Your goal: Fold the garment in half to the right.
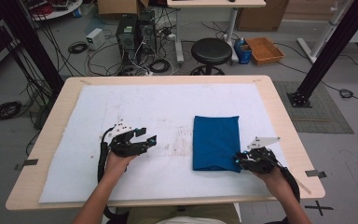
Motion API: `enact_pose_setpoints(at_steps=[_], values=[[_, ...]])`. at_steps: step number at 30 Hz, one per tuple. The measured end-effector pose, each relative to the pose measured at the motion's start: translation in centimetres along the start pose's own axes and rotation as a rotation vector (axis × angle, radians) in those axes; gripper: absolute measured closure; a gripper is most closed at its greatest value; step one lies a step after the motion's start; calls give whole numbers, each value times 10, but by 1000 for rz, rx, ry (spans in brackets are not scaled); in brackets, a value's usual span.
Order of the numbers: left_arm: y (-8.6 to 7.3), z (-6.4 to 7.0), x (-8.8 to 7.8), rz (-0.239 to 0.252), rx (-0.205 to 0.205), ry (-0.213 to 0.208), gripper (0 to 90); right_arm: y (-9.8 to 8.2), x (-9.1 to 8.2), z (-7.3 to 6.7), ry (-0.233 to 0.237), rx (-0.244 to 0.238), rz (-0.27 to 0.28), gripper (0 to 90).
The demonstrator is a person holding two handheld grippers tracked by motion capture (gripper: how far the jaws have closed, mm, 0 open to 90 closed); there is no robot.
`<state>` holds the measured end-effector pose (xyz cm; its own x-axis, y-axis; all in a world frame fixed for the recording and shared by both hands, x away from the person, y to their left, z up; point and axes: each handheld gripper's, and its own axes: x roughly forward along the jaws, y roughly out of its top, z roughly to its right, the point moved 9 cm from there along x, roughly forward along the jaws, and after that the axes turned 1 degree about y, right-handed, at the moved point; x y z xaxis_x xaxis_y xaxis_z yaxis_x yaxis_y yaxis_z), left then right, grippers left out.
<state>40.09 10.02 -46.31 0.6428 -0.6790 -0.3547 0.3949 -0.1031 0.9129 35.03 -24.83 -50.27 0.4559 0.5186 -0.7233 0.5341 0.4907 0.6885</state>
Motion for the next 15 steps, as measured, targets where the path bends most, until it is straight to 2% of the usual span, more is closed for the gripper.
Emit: enact_pose_setpoints(at_steps=[3, 5, 7, 9, 10, 12, 13, 15], values=[[0, 0, 0, 3, 0, 1, 373, -7, -3, 2, 3, -13, 9, 688], [1, 0, 0, 6, -3, 2, 373, -7, -4, 4, 6, -29, -5, 632], [2, -2, -1, 13, -4, 7, 373, -5, -5, 4, 22, -15, 0, 564], [3, -3, -2, 21, -9, 11, 367, 5, -8, 5, 31, 3, 59, 454], [3, -3, -2, 26, -10, 14, 365, 13, -9, 7, 18, -3, 102, 400], [4, -4, -2, 31, -6, 21, 346, 29, -9, 11, -12, 0, 162, 395], [4, -4, -2, 33, -6, 25, 324, 37, -6, 15, -39, -8, 178, 423], [5, -4, -3, 36, 0, 19, 307, 47, 6, 25, -80, 19, 178, 490]])
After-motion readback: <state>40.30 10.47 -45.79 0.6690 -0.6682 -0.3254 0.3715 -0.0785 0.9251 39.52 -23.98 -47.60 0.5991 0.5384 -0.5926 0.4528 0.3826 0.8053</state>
